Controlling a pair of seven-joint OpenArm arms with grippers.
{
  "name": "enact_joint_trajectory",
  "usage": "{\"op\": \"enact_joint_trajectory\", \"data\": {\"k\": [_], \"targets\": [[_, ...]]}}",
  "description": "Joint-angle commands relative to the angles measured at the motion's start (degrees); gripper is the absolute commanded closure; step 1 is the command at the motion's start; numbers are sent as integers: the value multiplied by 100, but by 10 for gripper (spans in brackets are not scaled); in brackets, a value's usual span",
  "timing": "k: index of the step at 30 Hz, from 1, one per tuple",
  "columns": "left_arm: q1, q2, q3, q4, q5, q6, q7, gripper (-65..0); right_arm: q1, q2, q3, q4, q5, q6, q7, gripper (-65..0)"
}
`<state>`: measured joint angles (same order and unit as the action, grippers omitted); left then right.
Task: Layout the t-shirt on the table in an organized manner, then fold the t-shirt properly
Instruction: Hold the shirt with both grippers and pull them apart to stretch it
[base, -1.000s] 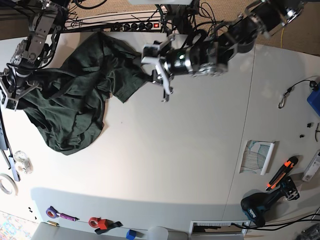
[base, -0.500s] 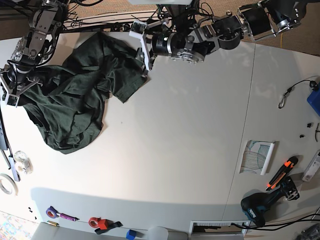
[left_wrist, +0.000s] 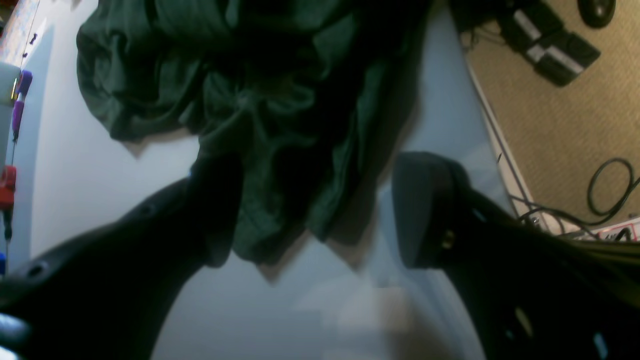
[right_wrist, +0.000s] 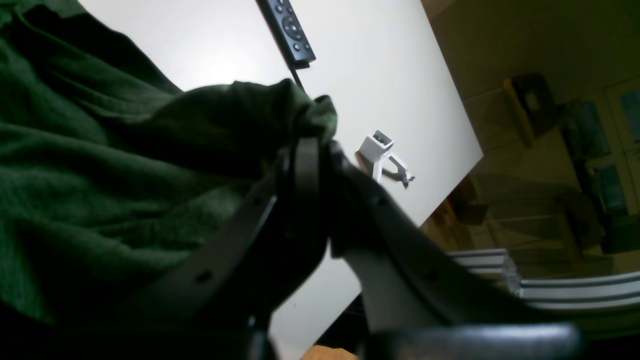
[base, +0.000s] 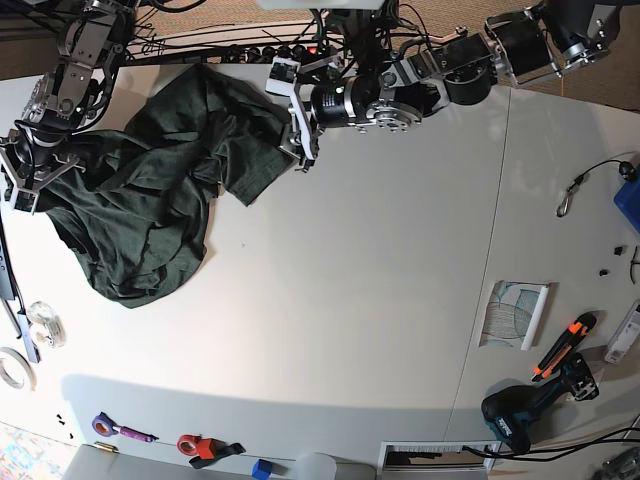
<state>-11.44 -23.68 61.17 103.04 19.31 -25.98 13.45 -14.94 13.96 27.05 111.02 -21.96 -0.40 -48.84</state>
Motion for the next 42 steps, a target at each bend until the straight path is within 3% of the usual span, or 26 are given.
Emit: {"op": "enact_joint_trajectory", "data": {"k": [1, 8, 12, 15, 21, 26, 30, 36, 39, 42], "targets": [[-114, 4, -22, 37, 28, 76, -111, -466, 35, 96, 44, 105, -92, -66, 140, 0], [-402, 184, -17, -715, 66, 299, -151, -466, 37, 98, 44, 105, 52, -61, 131, 0], [-509, 243, -15, -817, 13, 256, -173, -466, 35, 98, 44, 105, 52, -61, 133, 0], [-505, 240, 9, -817, 0, -50, -358, -466, 35, 98, 44, 105, 52, -61, 133, 0], [-549, 258, 363, -911, 2, 138, -407, -448, 35, 98, 44, 105, 52, -59, 129, 0], [-586, 479, 387, -1462, 4, 131, -448, -442, 37, 98, 44, 105, 52, -59, 129, 0], [-682, 667, 387, -1989, 2, 133, -452, -337, 37, 98, 44, 105, 52, -59, 131, 0], [-745, 649, 387, -2081, 0, 164, -444, -4, 37, 103, 44, 105, 52, 96, 144, 0], [-745, 581, 387, -2024, 0, 271, -428, 0, 37, 166, 44, 105, 52, 243, 149, 0], [-745, 345, 385, -1707, -2, 636, -326, 0, 42, 407, 44, 105, 52, 243, 144, 0]]}}
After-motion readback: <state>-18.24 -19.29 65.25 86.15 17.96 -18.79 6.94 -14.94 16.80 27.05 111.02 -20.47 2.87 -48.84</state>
